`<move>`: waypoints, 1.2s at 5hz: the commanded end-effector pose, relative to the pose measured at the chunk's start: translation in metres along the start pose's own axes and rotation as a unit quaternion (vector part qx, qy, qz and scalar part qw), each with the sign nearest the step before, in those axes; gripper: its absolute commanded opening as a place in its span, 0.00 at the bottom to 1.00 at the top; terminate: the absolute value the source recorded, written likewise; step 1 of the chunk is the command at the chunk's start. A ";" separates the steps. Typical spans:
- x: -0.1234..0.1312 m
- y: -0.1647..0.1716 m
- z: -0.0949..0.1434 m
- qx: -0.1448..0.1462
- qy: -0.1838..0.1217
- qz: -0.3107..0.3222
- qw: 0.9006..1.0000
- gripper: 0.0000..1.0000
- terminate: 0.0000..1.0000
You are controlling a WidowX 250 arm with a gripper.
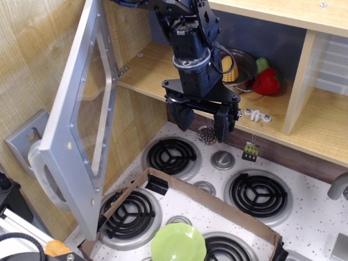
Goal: Close microwave
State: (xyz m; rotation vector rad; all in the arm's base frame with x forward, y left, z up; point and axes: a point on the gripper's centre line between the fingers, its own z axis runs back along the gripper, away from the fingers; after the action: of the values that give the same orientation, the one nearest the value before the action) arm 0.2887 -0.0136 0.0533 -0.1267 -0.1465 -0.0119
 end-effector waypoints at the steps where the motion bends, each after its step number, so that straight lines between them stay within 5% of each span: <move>1: 0.000 0.000 0.000 0.000 0.000 0.000 1.000 1.00 0.00; 2: -0.001 0.006 0.019 -0.002 -0.002 -0.015 1.000 1.00 0.00; 4: -0.011 0.022 0.071 0.055 0.006 -0.038 0.998 1.00 0.00; 6: -0.029 0.045 0.130 0.108 0.046 -0.066 0.991 1.00 0.00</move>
State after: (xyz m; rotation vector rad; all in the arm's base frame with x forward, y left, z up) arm 0.2352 0.0484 0.1587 0.0897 -0.0032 -0.1394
